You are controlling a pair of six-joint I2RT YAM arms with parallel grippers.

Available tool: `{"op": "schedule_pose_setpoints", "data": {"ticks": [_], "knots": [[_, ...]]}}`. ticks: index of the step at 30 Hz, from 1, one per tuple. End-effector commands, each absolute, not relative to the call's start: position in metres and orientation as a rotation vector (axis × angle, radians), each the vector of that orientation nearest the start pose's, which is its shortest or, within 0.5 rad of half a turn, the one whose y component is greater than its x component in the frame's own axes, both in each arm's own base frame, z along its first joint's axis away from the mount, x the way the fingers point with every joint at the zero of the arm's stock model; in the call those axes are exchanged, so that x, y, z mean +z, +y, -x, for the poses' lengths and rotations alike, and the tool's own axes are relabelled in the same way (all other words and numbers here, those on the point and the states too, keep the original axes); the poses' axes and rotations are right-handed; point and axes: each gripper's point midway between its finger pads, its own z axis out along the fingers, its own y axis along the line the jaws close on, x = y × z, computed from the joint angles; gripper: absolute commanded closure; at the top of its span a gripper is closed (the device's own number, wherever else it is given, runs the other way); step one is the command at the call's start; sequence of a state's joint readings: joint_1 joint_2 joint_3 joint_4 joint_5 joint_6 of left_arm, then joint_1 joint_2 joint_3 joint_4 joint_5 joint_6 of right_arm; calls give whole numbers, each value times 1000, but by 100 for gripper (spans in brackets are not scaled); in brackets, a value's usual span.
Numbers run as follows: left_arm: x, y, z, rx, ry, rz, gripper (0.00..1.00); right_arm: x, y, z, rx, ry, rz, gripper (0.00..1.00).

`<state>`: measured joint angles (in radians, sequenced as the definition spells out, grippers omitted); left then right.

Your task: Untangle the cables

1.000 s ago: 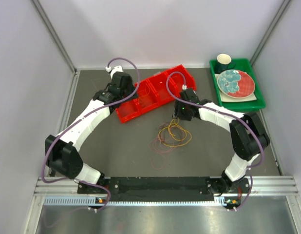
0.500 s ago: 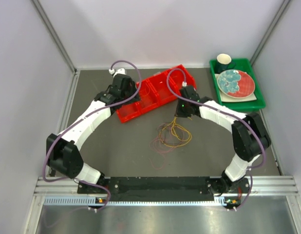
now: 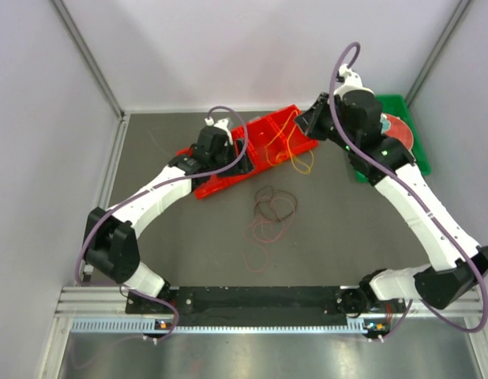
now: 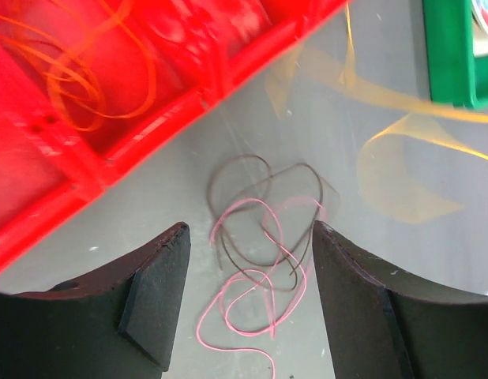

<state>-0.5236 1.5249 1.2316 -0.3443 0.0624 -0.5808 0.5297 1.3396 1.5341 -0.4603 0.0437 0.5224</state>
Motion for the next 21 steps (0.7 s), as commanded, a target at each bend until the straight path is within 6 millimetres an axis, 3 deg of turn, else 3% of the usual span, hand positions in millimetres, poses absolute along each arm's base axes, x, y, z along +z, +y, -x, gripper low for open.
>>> {"op": "schedule_pose_setpoints", "data": {"ticks": [1,4,6,14,21], "knots": [[210,-271,-369,-782,2212,-28,32,400,223,-340,722,1855,9,100],[225,-281,-366,-857,2157,-103,31,413,221,-335,733,1824,15,100],[233,-286,-363,-894,2124,-166,28,410,220,-336,720,1831,16,100],[285,-299,-350,-1011,1909,-346,18,351,231,-345,712,1966,13,100],[312,-322,-333,-1218,1772,-461,13,339,241,-341,769,1996,26,100]]}}
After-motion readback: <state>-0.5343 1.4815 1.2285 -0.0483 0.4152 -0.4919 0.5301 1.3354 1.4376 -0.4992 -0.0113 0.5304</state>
